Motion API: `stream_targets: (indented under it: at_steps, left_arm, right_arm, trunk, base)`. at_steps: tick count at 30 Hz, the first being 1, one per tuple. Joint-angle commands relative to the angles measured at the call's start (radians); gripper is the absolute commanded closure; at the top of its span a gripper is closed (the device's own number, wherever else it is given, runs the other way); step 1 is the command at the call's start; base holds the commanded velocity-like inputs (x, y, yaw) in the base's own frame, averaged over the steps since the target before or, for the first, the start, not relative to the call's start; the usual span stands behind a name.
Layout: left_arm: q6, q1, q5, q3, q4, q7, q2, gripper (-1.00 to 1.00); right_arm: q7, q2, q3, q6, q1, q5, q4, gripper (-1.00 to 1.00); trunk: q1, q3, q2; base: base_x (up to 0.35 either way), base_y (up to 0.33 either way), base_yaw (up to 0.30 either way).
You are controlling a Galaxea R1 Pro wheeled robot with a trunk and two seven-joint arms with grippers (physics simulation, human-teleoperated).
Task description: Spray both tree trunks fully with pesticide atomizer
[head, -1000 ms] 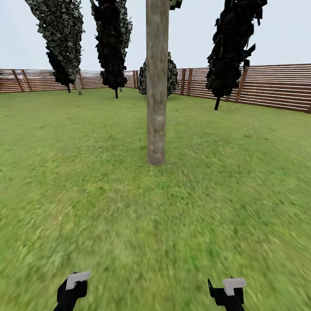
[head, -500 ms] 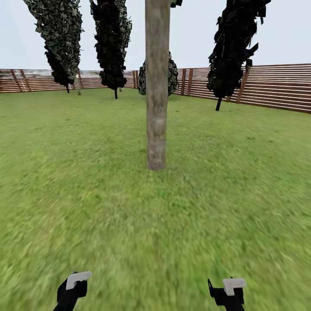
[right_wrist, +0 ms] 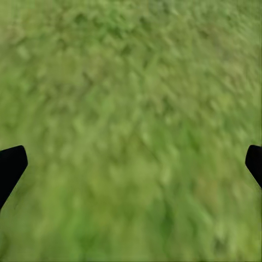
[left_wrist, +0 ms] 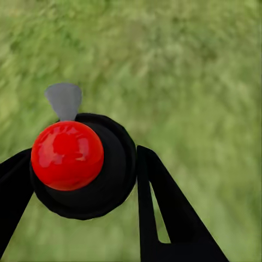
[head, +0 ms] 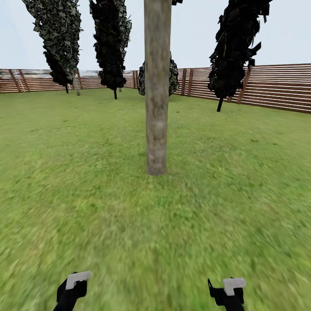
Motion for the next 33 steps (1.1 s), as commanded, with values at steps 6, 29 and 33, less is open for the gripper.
stream_targets:
  at_steps: [6, 29, 33]
  left_arm:
    - [0.0, 0.0, 0.0, 0.0, 0.0, 0.0, 0.0, 1.0]
    - [0.0, 0.0, 0.0, 0.0, 0.0, 0.0, 0.0, 1.0]
    - [0.0, 0.0, 0.0, 0.0, 0.0, 0.0, 0.0, 1.0]
  right_arm:
    - [0.0, 0.0, 0.0, 0.0, 0.0, 0.0, 0.0, -1.0]
    - [0.0, 0.0, 0.0, 0.001, 0.0, 0.0, 0.0, -1.0]
    - [0.0, 0.0, 0.0, 0.001, 0.0, 0.0, 0.0, -1.0]
  trunk:
    - [0.0, 0.0, 0.0]
    - [0.0, 0.0, 0.0]
    - [0.0, 0.0, 0.0]
  base:
    - [0.339, 0.0, 0.0]
    - [0.339, 0.0, 0.0]
    - [0.339, 0.0, 0.0]
